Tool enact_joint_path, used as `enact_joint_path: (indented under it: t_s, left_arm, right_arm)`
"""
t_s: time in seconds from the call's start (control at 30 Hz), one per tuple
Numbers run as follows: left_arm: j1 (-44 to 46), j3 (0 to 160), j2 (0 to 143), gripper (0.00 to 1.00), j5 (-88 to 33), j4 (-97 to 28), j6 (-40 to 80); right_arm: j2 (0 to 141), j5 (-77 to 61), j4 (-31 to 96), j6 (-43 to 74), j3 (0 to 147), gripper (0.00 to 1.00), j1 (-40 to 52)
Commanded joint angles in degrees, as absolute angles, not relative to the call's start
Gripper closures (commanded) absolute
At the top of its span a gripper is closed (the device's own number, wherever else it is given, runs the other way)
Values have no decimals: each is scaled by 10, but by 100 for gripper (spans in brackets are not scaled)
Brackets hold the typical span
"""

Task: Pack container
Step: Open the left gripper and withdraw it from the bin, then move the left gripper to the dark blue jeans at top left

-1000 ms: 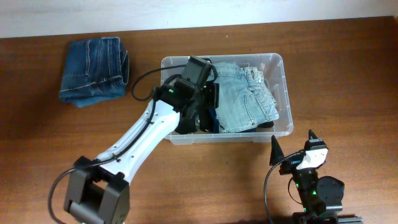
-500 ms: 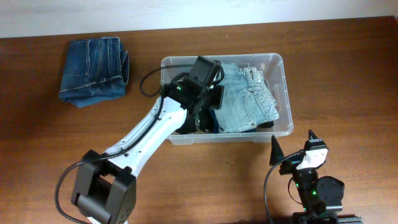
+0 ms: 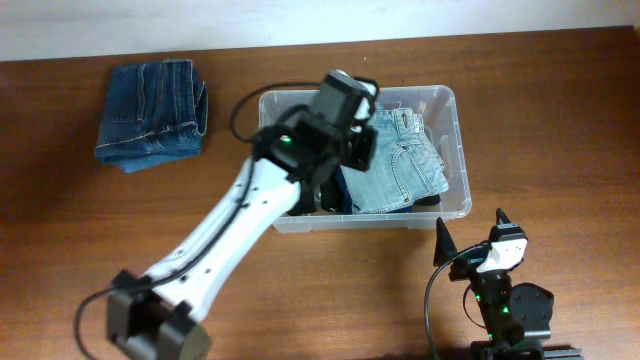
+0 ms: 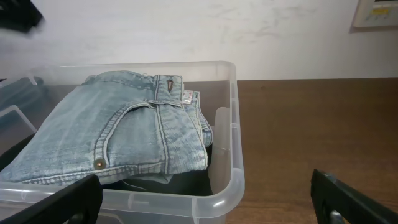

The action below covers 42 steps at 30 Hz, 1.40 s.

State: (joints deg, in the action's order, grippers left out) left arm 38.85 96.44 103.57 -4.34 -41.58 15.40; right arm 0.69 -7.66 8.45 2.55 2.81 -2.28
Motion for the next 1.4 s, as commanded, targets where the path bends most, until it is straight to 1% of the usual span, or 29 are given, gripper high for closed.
enact_joint_path:
  t_s: [0.0, 0.27, 0.47, 0.53, 0.57, 0.6, 0.67, 0.7, 0.8, 0.83, 0.87, 0.9, 1.1, 1.2, 1.37]
  left_arm:
    - [410, 964, 1090, 75, -58, -429, 147]
    - [433, 964, 1165, 76, -59, -449, 147]
    - [433, 968, 1176, 74, -47, -444, 137]
    - [432, 984, 1174, 66, -47, -448, 122]
    - [430, 1010, 1170, 53, -46, -459, 115]
    - [428, 1029, 1168, 48, -47, -467, 107]
    - [425, 1065, 1162, 45, -45, -485, 94]
    - [421, 1105, 1155, 35, -45, -504, 79]
    - [412, 1167, 1143, 32, -18, -540, 67]
    - [409, 1181, 1140, 26, -4, -550, 67]
    - [406, 1196, 1136, 16, 13, -560, 67]
    - [401, 1210, 1131, 2, 30, -571, 67]
    - [337, 1246, 1097, 1, 136, -624, 67]
    - [275, 1246, 1084, 1, 164, -641, 67]
    - [160, 1246, 1084, 1, 162, -657, 68]
  right_arm:
    - [2, -84, 84, 21, 24, 2, -28]
    - [2, -84, 84, 21, 24, 2, -28]
    - [2, -84, 84, 21, 24, 2, -28]
    - [2, -84, 84, 21, 24, 2, -28]
    - [2, -84, 84, 21, 24, 2, -28]
    - [2, -84, 84, 21, 24, 1, -28]
    - [2, -84, 84, 21, 24, 2, -28]
    - [2, -84, 84, 21, 24, 2, -28]
    - [2, -84, 84, 21, 24, 2, -28]
    - [2, -84, 84, 21, 24, 2, -28]
    - [2, -84, 84, 21, 24, 2, -28]
    - [2, -84, 84, 21, 24, 2, -28]
    - [2, -84, 84, 21, 24, 2, -28]
    - [2, -84, 84, 21, 24, 2, -28]
    - [2, -84, 84, 21, 24, 1, -28]
